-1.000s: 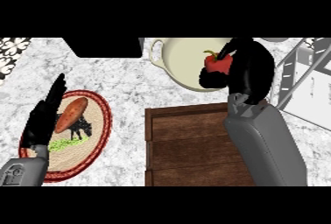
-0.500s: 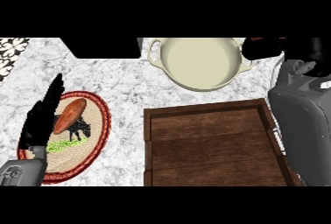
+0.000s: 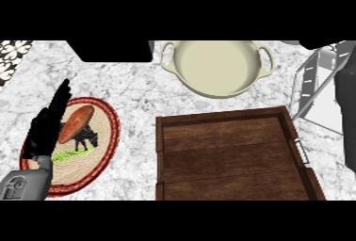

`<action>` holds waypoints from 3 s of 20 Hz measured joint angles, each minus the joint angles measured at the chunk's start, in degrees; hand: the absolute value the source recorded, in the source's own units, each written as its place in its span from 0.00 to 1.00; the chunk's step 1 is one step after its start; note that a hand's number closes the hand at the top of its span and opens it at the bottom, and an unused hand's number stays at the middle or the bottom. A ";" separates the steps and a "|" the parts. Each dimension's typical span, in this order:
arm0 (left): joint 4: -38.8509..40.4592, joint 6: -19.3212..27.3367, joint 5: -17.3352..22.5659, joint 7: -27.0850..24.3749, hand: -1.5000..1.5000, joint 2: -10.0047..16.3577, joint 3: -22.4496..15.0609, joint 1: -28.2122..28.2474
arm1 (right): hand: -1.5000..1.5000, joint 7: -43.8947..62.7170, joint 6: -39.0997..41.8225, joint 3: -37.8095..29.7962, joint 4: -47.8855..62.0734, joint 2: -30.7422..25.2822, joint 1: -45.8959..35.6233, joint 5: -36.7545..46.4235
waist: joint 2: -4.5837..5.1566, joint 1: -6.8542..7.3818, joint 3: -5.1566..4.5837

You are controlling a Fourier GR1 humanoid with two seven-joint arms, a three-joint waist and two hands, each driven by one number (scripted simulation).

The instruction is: Pick the bell pepper from the tray and place it in the tiered basket

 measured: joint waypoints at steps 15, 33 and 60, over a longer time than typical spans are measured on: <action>-0.04 -0.74 -0.36 -0.71 0.50 -0.23 1.12 0.02 | 1.00 -14.59 -2.18 -3.34 16.43 -16.06 4.76 6.18 | 0.06 0.02 0.00; -1.69 -2.09 -1.02 -0.35 0.50 -0.70 1.85 1.16 | 0.00 -25.29 -3.30 -16.23 28.74 -15.24 9.13 -8.45 | -0.07 -0.04 -0.13; -2.38 -2.04 -1.94 0.21 0.50 -1.37 3.58 2.27 | 0.00 -19.66 2.00 -43.36 3.09 -21.37 29.70 -34.38 | -0.46 -1.92 -0.02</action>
